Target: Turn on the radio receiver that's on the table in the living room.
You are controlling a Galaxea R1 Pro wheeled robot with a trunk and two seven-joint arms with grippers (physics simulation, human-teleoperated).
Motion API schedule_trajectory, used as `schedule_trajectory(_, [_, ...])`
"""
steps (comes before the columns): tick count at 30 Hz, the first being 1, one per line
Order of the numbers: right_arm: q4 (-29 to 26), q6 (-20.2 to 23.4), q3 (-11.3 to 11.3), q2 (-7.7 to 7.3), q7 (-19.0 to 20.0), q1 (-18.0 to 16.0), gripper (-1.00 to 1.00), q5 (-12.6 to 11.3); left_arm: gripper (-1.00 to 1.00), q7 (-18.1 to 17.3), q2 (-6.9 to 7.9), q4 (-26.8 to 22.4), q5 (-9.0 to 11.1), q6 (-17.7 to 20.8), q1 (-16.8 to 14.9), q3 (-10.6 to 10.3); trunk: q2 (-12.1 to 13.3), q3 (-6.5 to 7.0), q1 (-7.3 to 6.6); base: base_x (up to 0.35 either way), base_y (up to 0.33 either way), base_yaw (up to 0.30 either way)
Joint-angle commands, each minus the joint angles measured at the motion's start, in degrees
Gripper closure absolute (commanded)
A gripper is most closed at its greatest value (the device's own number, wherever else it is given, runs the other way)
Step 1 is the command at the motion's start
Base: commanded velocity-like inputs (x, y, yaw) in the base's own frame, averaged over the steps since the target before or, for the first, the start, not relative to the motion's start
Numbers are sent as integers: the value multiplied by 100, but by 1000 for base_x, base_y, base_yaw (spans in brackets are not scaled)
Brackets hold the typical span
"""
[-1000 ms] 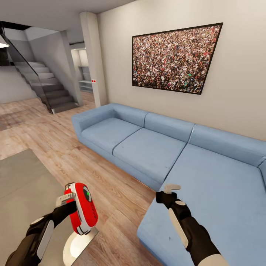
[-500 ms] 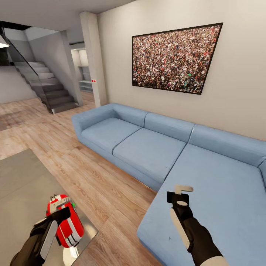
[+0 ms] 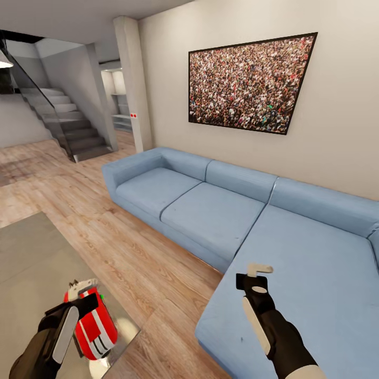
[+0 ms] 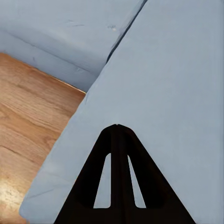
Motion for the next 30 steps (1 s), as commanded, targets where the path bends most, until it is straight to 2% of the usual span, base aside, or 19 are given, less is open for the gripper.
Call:
schedule_trajectory(1, [3,1,0,0,0,0,100,0,100,224,-4,-4,-25,-16,0,-1,0,0,0,0,0,0])
schedule_trajectory(3, [2,2,0,0,0,0,100,0,100,778,-22,2,3,-45,1,-1,0,0,0,0,0,0])
schedule_trajectory(6, [5,3,0,0,0,0,100,0,100,1270,-35,25,15,-166,0,-1,0,0,0,0,0,0])
schedule_trajectory(12, [8,3,0,3,0,8,100,-5,100,1850,-46,182,23,-591,1,6,0,0,0,0,0,0])
schedule_trajectory(16, [9,9,0,7,0,9,100,-9,100,1919,-64,213,37,-954,1,2,0,0,0,0,0,0])
schedule_trajectory(21, [16,1,8,9,5,9,100,-17,100,1887,-73,218,53,-1006,-1,-1,0,0,0,0,0,0])
schedule_trajectory(24, [17,-3,9,9,8,9,100,-17,100,1749,-74,219,59,-1046,-1,-1,0,0,0,0,0,0])
schedule_trajectory(27, [25,-2,15,9,11,9,100,-18,100,1527,-74,223,39,-1458,1,-4,0,0,0,0,0,0])
schedule_trajectory(30, [26,-3,17,9,13,9,100,-18,100,1474,-74,297,37,-1635,-1,-23,0,0,0,0,0,0])
